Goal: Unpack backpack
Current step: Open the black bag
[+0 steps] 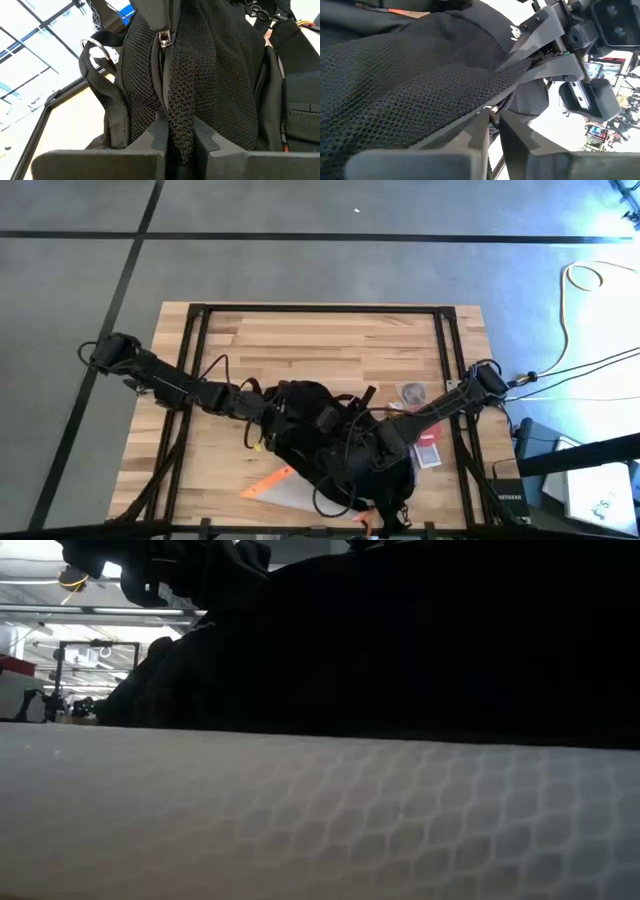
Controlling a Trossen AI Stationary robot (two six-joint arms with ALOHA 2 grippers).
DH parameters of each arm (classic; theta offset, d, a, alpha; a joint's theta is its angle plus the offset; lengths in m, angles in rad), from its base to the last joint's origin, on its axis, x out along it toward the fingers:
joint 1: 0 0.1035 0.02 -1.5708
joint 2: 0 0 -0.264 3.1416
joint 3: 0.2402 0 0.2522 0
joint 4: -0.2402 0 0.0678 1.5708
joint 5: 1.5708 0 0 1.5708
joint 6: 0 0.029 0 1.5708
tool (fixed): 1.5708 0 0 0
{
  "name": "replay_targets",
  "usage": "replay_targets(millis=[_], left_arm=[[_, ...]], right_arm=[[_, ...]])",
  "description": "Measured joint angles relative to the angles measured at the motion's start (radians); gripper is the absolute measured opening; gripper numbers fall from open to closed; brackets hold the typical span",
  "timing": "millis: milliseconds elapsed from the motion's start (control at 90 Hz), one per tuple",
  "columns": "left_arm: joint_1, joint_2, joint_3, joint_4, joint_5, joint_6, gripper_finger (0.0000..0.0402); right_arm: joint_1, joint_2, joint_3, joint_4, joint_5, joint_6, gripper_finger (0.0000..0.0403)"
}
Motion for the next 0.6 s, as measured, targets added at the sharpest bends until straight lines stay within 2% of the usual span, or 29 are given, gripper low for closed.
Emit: replay_targets(millis=[89,267,422,600], left_arm=[[0.0,0.0,0.0,0.0,0.0,0.0,0.0017],[0.0,0.0,0.0,0.0,0.0,0.0,0.0017],[0.0,0.0,0.0,0.0,0.001,0.001,0.0017],[-0.001,0.0,0.0,-0.001,0.003,0.009,0.0017]], right_arm=[[0.0,0.0,0.0,-0.002,-0.011,0.0,0.0004],[0.0,0.0,0.0,-0.002,-0.012,0.003,0.0004],[-0.008,-0.001,0.0,-0.004,-0.039,0.117,0.0001],[-0.007,-0.002,0.0,-0.009,-0.085,0.159,0.0001]])
